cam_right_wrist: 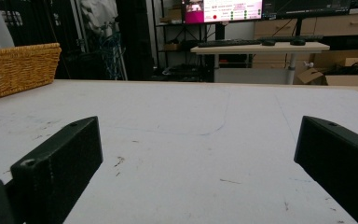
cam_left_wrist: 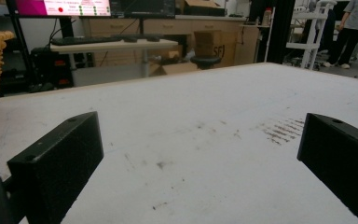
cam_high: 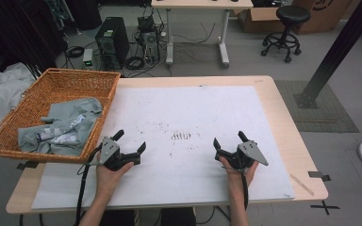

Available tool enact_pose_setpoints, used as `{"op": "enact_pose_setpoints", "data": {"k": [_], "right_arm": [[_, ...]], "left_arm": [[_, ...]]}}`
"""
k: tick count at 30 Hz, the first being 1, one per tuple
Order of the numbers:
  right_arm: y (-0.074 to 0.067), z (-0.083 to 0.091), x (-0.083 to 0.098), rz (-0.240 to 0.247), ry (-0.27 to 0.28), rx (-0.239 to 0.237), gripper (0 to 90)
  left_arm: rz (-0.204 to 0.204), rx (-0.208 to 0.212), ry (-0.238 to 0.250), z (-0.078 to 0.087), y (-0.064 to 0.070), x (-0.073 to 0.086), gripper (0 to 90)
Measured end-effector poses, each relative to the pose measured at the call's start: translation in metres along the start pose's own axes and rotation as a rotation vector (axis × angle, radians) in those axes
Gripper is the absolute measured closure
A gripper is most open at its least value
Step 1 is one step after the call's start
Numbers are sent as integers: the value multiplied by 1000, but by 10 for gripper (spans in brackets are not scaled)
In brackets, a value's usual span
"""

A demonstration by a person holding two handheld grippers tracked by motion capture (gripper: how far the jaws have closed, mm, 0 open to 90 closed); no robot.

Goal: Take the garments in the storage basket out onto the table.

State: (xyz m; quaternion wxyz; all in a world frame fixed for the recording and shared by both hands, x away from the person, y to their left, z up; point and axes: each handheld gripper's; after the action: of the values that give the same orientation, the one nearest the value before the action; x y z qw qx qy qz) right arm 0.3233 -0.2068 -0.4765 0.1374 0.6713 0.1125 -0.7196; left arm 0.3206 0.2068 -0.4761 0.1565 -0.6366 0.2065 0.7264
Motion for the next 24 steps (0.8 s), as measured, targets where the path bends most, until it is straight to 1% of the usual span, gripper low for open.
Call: {"op": "enact_pose_setpoints", "data": {"k": [5, 11, 12, 15, 17, 19, 20, 21, 22, 23, 24], "right_arm": [[0, 0, 0, 8, -4, -10, 6], [0, 0, 0, 4, -1, -7, 7], [0, 0, 0, 3, 1, -6, 6], [0, 0, 0, 5, 2, -4, 6], [0, 0, 0, 6, -1, -6, 6], [0, 0, 0, 6, 1, -5, 6], [0, 0, 0, 6, 1, -5, 7], [0, 0, 0, 5, 1, -5, 6], [0, 0, 0, 6, 1, -5, 6], [0, 0, 0, 6, 1, -5, 7], [0, 0, 0, 5, 0, -6, 7]], "left_arm": [[-7, -11, 4, 0, 1, 0, 10], [-5, 0, 5, 0, 0, 0, 9], [-15, 4, 7, 0, 1, 0, 9], [-17, 5, 8, 1, 1, 0, 9], [-28, -1, 10, 1, 2, 0, 9], [-36, 2, 1, 2, 2, 0, 14], [-26, 1, -27, 4, 4, -1, 16], [-26, 1, -27, 4, 4, -1, 14], [-10, 18, -36, 8, 6, -5, 13], [-10, 18, -36, 8, 6, -5, 16], [-5, 36, -31, 13, 8, -16, 18]]}}
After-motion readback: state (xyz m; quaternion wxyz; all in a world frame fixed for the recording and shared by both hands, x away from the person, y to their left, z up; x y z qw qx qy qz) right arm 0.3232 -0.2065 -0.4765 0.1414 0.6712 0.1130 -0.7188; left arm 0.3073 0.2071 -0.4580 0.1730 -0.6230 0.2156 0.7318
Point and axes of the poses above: each handheld gripper's, and its own axes: z roughly backward along the jaws, x roughly out of its underside, y roughly to its right, and after that the axes turned 5 degrees about z, right-handed
